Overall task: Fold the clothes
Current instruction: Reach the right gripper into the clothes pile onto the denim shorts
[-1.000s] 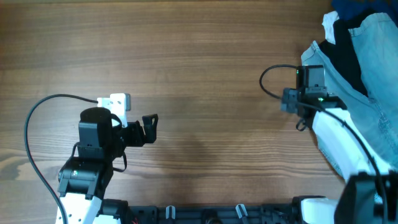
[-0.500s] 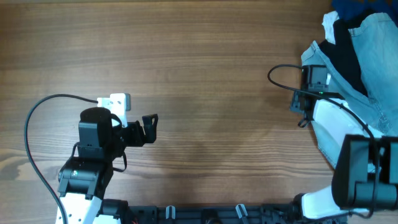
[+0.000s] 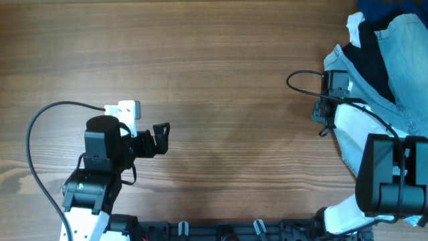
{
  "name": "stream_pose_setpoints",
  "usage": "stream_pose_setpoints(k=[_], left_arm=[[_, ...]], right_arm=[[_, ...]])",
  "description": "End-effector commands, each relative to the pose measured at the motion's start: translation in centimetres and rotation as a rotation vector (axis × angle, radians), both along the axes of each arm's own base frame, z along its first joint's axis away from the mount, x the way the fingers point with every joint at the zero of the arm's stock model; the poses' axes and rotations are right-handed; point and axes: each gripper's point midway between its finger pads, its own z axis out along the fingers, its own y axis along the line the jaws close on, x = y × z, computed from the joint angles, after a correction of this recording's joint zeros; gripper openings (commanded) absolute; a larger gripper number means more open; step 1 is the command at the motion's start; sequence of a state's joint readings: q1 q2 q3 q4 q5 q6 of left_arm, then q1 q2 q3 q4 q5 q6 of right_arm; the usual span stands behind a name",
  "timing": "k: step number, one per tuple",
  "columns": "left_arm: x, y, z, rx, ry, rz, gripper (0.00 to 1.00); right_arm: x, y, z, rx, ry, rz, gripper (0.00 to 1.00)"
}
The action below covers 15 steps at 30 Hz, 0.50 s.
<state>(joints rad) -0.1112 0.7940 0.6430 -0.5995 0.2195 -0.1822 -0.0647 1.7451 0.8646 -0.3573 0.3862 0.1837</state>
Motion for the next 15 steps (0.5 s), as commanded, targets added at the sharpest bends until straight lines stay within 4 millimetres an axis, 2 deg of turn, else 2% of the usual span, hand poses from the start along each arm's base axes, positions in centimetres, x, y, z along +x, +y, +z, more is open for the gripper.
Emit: stream_pose_setpoints(k=[1, 3, 6, 11, 15], left_arm=[[0.2, -0.5, 1.1, -0.023, -0.021, -0.015, 1.0], [0.2, -0.5, 1.1, -0.023, -0.021, -0.015, 1.0], [0.2, -0.5, 1.1, -0.023, -0.021, -0.015, 1.0], [0.2, -0.5, 1.1, -0.022, -0.021, -0.015, 1.0], [0.2, -0.5, 1.1, -0.022, -0.021, -0.015, 1.0]], right_arm=[[0.0, -0.1, -0.4, 0.002, 0.008, -0.013, 0.22], [0.0, -0.1, -0.4, 0.001, 0.008, -0.013, 0.18], [0.0, -0.4, -0.3, -0.008, 0.001, -0.034, 0.04], [0.2, -0.4, 0.2, -0.008, -0.014, -0.032, 0.04], [0.7, -0.4, 3.2, -0.012, -0.057, -0.03, 0.04]])
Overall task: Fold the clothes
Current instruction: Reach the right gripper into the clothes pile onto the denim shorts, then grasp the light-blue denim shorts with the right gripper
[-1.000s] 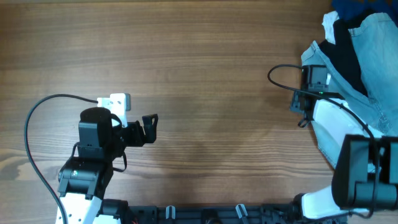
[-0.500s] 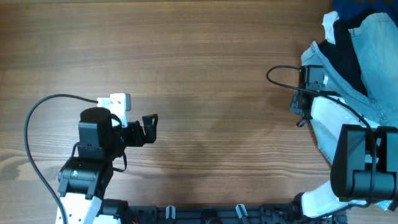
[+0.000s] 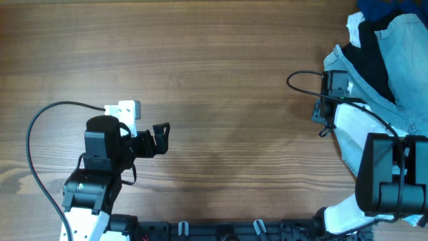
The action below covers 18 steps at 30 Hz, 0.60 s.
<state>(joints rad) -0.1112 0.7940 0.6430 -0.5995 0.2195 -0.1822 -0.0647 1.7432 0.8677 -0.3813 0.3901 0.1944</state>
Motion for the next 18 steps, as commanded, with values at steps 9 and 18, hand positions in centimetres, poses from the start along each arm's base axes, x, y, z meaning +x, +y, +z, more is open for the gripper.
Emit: stream_pose_setpoints(k=[9, 18], left_arm=[[0.2, -0.5, 1.1, -0.022, -0.021, -0.015, 1.0], [0.2, -0.5, 1.1, -0.023, -0.021, -0.015, 1.0]], right_arm=[[2.4, 3.5, 15.4, 0.147, -0.331, 0.123, 0.04], [-0.2, 10.6, 16.3, 0.301, -0.284, 0.307, 0.04]])
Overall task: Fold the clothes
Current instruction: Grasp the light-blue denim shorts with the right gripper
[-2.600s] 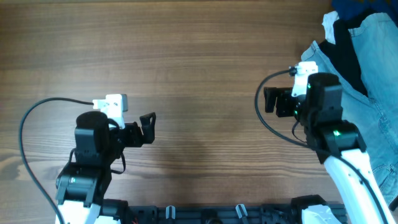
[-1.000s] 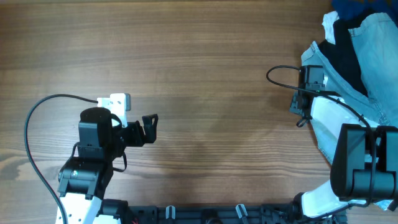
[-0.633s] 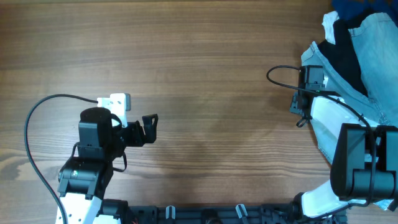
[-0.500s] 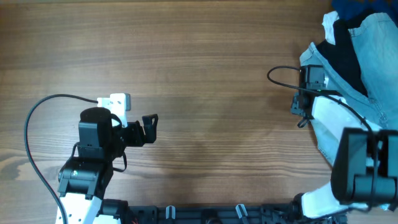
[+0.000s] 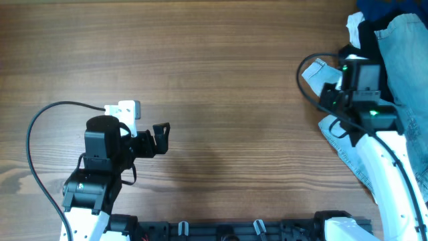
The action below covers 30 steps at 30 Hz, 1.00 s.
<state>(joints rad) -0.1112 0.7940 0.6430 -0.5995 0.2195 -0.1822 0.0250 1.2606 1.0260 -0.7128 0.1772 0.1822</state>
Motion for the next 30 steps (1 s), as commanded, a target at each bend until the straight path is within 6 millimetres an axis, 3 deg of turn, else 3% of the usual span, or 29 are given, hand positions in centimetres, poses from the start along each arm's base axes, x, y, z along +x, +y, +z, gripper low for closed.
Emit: stream_pose_setpoints(k=[1, 4, 6, 9, 10, 11, 13, 19, 24, 27, 28, 29, 30], left_arm=[[0.2, -0.5, 1.1, -0.023, -0.021, -0.015, 1.0], [0.2, -0.5, 1.1, -0.022, -0.021, -0.015, 1.0], [0.2, -0.5, 1.1, -0.022, -0.02, -0.015, 1.0], [0.2, -0.5, 1.0, -0.022, -0.016, -0.015, 1.0], [0.2, -0.5, 1.0, -0.022, -0.016, -0.015, 1.0], [0.2, -0.5, 1.0, -0.022, -0.016, -0.015, 1.0], [0.2, -0.5, 1.0, -0.022, -0.017, -0.015, 1.0], [0.2, -0.5, 1.0, -0.022, -0.017, -0.015, 1.0], [0.2, -0.5, 1.0, -0.022, -0.016, -0.015, 1.0], [0.2, -0.5, 1.0, -0.022, -0.016, -0.015, 1.0], [0.2, -0.5, 1.0, -0.022, -0.016, -0.015, 1.0], [0.2, -0.5, 1.0, -0.022, -0.016, -0.015, 1.0], [0.1, -0.5, 1.0, -0.022, -0.014, -0.015, 1.0]], right_arm=[[-0.2, 4.7, -0.4, 0.099, 0.03, 0.147, 0.04], [-0.2, 4.3, -0.3, 0.011, 0.022, 0.112, 0.04], [-0.1, 3.0, -0.2, -0.042, 0.015, 0.051, 0.12], [-0.4, 1.0, -0.3, -0.138, 0.029, -0.019, 0.34], [-0.4, 0.4, -0.5, -0.159, 0.034, -0.045, 0.48], [-0.4, -0.1, -0.9, -0.18, 0.044, -0.06, 0.58], [-0.1, -0.5, -2.0, -0.192, 0.077, -0.069, 0.67], [-0.2, -1.9, -6.8, -0.247, 0.252, -0.052, 0.85], [-0.2, -3.7, -10.6, -0.268, 0.36, -0.094, 0.86], [-0.1, -4.7, -12.3, -0.264, 0.393, -0.121, 0.79], [-0.1, -5.0, -12.6, -0.263, 0.401, -0.129, 0.72], [-0.2, -5.2, -12.8, -0.262, 0.406, -0.136, 0.57], [-0.2, -5.4, -12.9, -0.26, 0.408, -0.141, 0.32]])
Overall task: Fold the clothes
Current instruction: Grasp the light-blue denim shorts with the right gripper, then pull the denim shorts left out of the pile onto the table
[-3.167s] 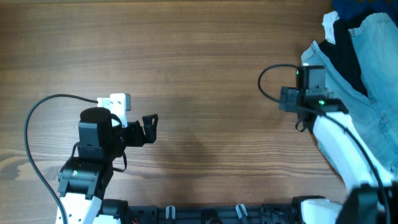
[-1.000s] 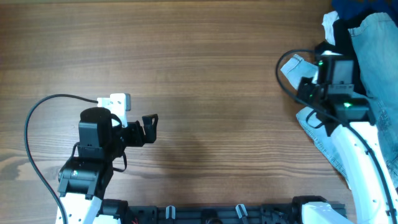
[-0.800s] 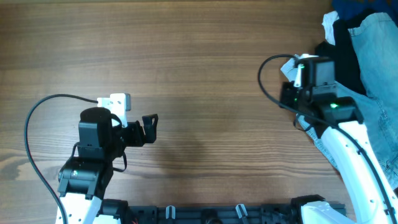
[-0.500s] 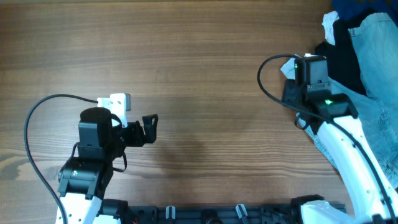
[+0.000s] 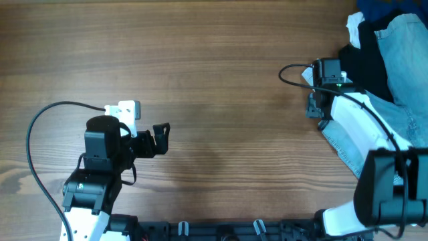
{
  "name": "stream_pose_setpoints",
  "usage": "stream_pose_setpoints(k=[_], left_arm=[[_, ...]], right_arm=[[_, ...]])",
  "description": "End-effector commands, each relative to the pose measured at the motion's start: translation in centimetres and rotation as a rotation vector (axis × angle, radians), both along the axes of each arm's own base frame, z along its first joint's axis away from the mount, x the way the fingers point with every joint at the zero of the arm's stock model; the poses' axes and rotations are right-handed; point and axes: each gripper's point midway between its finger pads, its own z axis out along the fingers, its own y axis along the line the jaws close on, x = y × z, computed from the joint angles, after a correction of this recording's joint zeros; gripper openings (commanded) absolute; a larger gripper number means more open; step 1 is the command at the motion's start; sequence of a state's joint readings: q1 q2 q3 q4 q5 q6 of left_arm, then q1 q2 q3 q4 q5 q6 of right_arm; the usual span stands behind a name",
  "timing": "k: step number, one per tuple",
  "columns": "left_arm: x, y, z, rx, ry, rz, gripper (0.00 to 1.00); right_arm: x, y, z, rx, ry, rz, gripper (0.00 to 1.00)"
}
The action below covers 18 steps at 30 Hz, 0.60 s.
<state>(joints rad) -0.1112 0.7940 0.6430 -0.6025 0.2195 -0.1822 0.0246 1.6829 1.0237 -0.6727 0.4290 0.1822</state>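
Note:
A heap of clothes lies at the table's right edge. It holds a light blue denim garment (image 5: pixel 401 60), a black piece (image 5: pixel 364 63), a dark blue piece (image 5: pixel 384 7) and a bit of white cloth (image 5: pixel 353 27). My right gripper (image 5: pixel 314 108) points down at the denim's left border, where a pale flap (image 5: pixel 307 73) sticks out beside the wrist. The overhead view does not show whether its fingers hold cloth. My left gripper (image 5: pixel 161 137) hovers over bare wood at the lower left, fingers apart, with nothing between them.
The brown wooden table (image 5: pixel 221 60) stretches between the two arms. A black cable (image 5: pixel 40 134) loops out to the left of the left arm. A black rail with clips (image 5: pixel 221 231) runs along the front edge.
My right arm has drawn back and to the left. Its wrist was over the heap's edge and now sits just left of the black piece. The denim's lower left edge lies slightly further left. The left arm is unchanged.
At the first two moments my right gripper rested at the denim's left edge, unmoving. Then the arm was raised over the heap with a pale flap of cloth out to the left. Now it is back at the left edge, with more black cloth uncovered. My left arm stayed still throughout.

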Motion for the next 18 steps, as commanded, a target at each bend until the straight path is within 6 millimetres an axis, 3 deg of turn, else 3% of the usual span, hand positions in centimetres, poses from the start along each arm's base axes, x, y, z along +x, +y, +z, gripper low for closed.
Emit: stream_pose_setpoints(k=[1, 2, 7, 11, 18], left_arm=[[0.2, -0.5, 1.0, -0.022, -0.016, -0.015, 1.0], [0.1, -0.5, 1.0, -0.022, -0.015, -0.015, 1.0], [0.0, -0.5, 0.9, -0.021, -0.009, -0.015, 1.0], [0.1, -0.5, 0.9, -0.021, -0.01, -0.015, 1.0], [0.1, -0.5, 0.9, -0.021, -0.009, -0.015, 1.0]], right_arm=[[-0.4, -1.3, -1.0, -0.025, 0.027, -0.037, 0.15], [-0.4, -1.4, -1.0, -0.025, 0.027, -0.039, 0.04], [-0.1, 0.0, -0.7, 0.055, 0.012, -0.014, 0.04], [0.8, 3.2, 2.2, 0.184, -0.065, 0.06, 0.04], [1.1, 13.5, 8.4, 0.386, -0.226, 0.361, 0.04]])
